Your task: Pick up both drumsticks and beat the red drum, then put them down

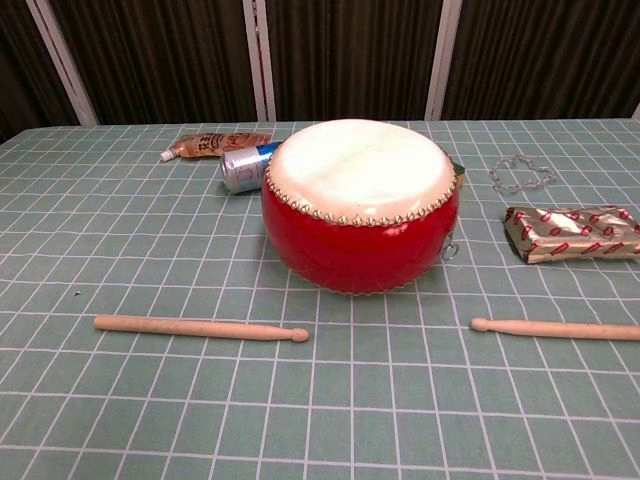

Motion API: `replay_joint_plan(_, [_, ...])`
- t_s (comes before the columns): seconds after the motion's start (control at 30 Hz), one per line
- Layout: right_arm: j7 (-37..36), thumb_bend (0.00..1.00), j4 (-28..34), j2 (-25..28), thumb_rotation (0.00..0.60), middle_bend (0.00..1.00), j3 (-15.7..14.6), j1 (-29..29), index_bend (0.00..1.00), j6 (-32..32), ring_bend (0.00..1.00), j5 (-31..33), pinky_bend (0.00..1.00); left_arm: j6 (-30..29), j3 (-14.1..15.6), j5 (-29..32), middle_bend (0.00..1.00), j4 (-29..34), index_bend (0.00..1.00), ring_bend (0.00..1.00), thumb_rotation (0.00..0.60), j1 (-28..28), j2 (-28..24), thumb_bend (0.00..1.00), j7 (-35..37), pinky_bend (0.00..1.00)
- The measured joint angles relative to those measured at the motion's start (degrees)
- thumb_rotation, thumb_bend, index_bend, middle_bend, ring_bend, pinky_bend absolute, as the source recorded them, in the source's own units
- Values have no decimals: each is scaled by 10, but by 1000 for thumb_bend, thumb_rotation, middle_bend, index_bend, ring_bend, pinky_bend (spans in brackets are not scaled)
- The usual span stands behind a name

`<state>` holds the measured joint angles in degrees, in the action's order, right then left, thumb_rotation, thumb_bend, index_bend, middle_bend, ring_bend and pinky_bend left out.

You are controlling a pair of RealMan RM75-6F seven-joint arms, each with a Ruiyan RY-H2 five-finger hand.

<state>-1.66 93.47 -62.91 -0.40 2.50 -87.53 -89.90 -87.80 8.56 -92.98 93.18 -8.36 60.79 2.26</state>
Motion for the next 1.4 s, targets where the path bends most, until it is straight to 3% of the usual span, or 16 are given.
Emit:
replay_joint_plan(0.5, [5,253,2,-1,600,0,4,-2,0,2,0,-2,47,21,-10,-1,0,10,0,0,600,5,-4,57,-5,69])
replay_joint_plan(0.6, [7,253,4,-1,600,0,3,-1,0,5,0,-2,47,28,-11,0,11,13,0,31,600,5,-5,62,-7,119])
replay_joint_plan(0.67, [11,253,4,-2,600,0,4,-1,0,4,0,-4,47,34,-12,2,133,17,7,189,600,5,-7,78,-10,286])
replay_joint_plan(0.73, [14,253,3,-3,600,0,3,-1,0,3,0,-7,47,38,-14,4,376,22,57,438,600,4,-8,105,-14,489])
replay_joint_plan(0.8, [15,253,4,-3,600,0,3,-2,0,3,0,-8,47,43,-19,6,609,28,150,661,600,0,-9,143,-24,669])
replay_joint_plan(0.87, [13,253,5,-2,600,0,3,-2,0,4,0,-7,47,54,-25,11,832,36,314,871,600,-6,-8,184,-37,857])
replay_joint_plan(0.93, [13,253,5,-2,600,0,3,-2,0,4,0,-8,47,69,-31,20,952,43,427,974,600,-13,-7,216,-45,959])
replay_joint_plan(1.13, [15,253,7,-2,600,0,3,-2,0,6,0,-9,47,152,-60,88,1000,77,523,1000,600,-54,5,274,-97,1000])
replay_joint_plan(1.4, [6,254,6,1,600,0,4,-2,0,10,0,-7,47,235,-111,208,1000,110,495,1000,600,-125,67,281,-226,1000])
